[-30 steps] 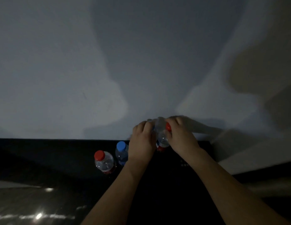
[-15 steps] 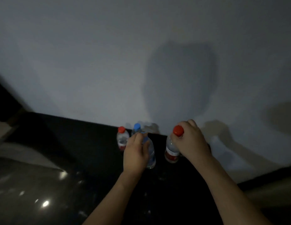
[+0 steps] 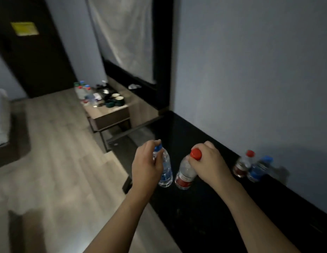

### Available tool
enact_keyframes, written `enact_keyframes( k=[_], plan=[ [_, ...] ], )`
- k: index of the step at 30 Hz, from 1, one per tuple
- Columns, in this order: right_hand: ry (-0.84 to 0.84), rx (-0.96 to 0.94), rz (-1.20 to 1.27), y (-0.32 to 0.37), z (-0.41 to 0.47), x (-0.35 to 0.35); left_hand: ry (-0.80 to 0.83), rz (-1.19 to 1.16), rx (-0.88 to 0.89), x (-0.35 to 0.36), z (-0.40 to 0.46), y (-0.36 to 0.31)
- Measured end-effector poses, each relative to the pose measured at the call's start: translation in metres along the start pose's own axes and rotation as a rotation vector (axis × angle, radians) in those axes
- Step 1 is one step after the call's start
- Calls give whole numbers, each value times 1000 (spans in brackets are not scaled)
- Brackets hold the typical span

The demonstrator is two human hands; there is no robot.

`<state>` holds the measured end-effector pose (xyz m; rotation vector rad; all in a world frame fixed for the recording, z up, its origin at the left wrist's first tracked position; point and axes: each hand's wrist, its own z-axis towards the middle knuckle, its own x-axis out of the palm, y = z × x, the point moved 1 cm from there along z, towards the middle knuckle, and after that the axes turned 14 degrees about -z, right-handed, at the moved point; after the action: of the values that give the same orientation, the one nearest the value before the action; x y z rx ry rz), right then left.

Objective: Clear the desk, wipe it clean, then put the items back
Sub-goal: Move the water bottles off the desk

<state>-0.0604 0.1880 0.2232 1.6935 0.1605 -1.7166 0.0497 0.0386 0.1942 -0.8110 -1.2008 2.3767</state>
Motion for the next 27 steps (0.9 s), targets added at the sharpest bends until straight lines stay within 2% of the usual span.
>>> enact_keyframes(
  k=[6, 15, 20, 27],
  plan=[
    [112, -193, 74, 154, 50, 62, -221, 124, -74, -142, 42, 75],
    [224, -283, 58, 349, 128, 171, -286, 243, -150, -319, 130, 190],
    [272, -304, 77, 412, 185, 217, -288, 236, -209, -367, 179, 258],
    [326, -333, 89, 478, 310, 286, -265, 243, -289, -387, 287, 351]
  ],
)
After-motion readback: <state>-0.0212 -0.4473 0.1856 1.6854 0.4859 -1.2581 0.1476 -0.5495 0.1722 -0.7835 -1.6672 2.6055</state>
